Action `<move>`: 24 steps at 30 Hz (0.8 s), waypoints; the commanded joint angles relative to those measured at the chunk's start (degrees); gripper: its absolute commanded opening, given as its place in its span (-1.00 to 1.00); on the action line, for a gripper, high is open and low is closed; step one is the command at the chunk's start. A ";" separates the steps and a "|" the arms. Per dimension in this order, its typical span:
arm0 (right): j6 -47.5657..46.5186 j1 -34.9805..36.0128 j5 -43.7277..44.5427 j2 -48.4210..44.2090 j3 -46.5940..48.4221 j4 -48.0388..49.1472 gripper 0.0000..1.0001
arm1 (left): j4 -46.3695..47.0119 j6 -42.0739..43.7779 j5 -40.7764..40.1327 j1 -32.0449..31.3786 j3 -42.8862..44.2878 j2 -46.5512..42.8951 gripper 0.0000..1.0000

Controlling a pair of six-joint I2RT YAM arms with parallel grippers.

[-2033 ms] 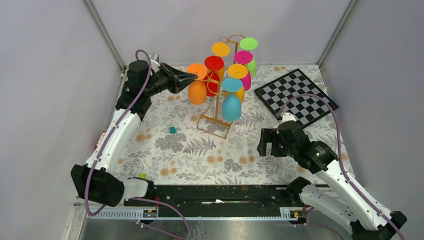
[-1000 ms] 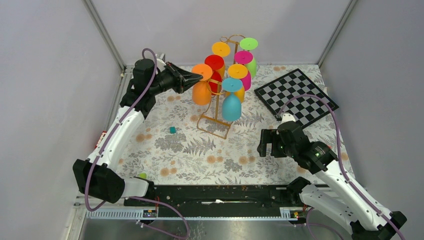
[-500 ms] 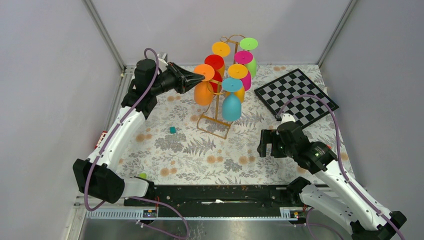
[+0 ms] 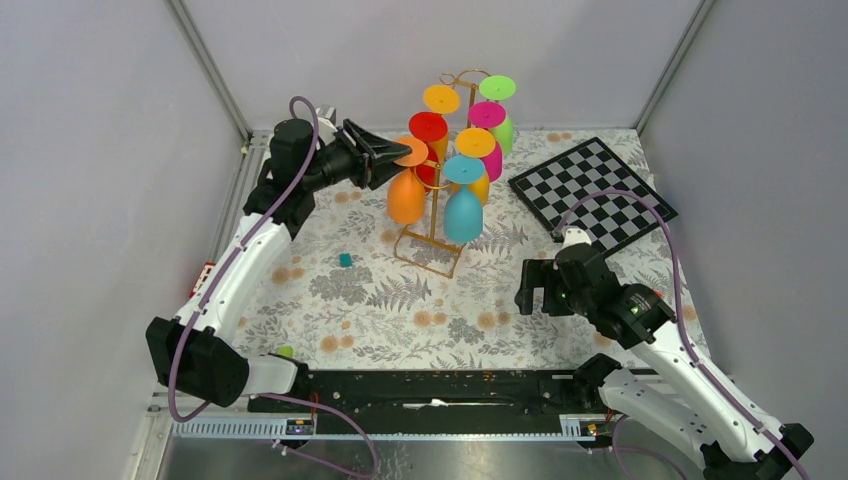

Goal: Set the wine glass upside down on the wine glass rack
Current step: Turn the wine glass upside down at the wine rack.

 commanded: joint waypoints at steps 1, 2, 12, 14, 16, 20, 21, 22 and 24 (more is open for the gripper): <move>-0.15 -0.42 0.51 -0.51 0.04 -0.31 0.99 | 3.70 0.18 0.66 -0.32 -0.42 -1.26 -0.10; -0.18 -0.37 0.49 -0.52 0.10 -0.27 0.99 | 3.76 0.26 0.69 -0.32 -0.56 -1.38 -0.03; -0.07 -0.40 0.56 -0.66 0.14 -0.33 0.99 | 3.07 0.77 0.53 -0.32 -1.38 -2.84 0.97; -0.12 -0.39 0.62 -0.60 0.23 -0.50 0.99 | 2.93 1.08 0.29 -0.32 -1.51 -3.10 0.97; -0.22 -0.35 0.77 -0.63 0.21 -0.61 0.99 | 2.78 1.49 -0.01 -0.29 -1.59 -3.45 0.98; -0.39 -0.35 0.82 -0.64 0.25 -0.63 0.99 | 1.82 3.18 -0.80 -0.08 -1.68 -4.23 0.98; -0.46 -0.36 0.91 -0.55 0.27 -0.73 0.99 | 1.32 3.81 -0.96 0.13 -1.68 -4.53 0.97; -0.48 -0.35 0.99 -0.47 0.30 -0.78 0.99 | 0.75 4.48 -1.16 0.38 -1.73 -4.83 0.98; -0.70 -0.35 1.06 -0.42 0.31 -0.81 0.99 | -0.34 5.93 -1.71 1.39 -2.06 -5.79 0.98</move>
